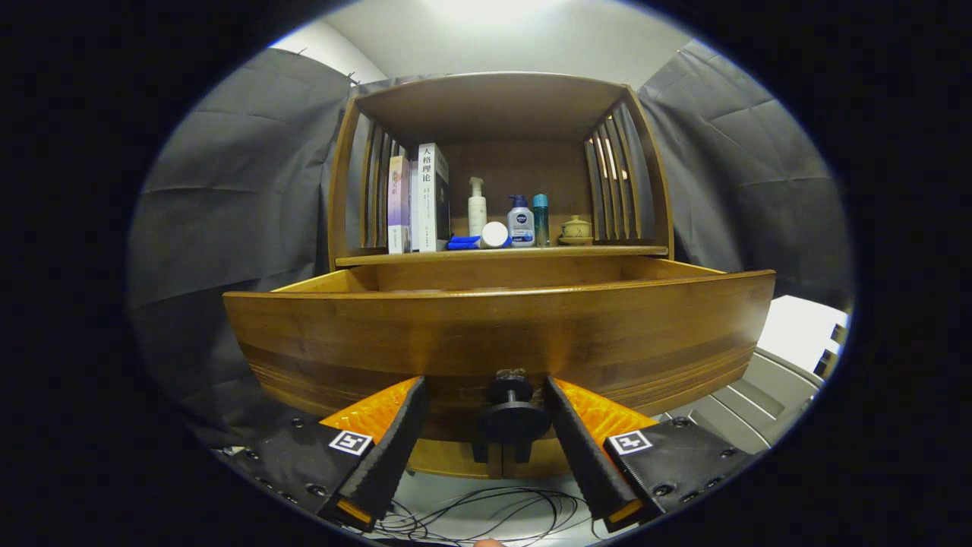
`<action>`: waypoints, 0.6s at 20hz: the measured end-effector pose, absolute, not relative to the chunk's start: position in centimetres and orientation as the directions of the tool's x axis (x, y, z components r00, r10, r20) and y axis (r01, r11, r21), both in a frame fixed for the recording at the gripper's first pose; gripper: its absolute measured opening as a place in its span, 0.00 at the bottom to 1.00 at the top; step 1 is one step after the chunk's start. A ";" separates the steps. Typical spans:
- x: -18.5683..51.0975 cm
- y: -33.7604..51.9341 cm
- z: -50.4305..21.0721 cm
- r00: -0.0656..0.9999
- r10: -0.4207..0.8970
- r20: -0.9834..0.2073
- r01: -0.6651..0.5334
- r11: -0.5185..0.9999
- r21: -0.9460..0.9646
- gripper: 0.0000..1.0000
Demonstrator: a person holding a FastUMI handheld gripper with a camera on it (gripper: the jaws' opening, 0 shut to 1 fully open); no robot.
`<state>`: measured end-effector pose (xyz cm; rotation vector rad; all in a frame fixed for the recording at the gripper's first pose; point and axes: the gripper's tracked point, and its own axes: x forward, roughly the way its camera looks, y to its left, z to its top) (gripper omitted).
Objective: Pull open the drawer, take out the items inside it, and place them on the countertop above the cabinet.
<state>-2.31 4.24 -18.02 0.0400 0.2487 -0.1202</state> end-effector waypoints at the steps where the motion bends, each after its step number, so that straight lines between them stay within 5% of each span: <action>1: -2.2 4.2 -18.0 0.962 -0.115 -0.248 0.123 0.992 0.019 0.97; 12: 0.2 4.1 -18.1 0.966 -0.131 -0.222 0.134 0.991 -0.001 0.98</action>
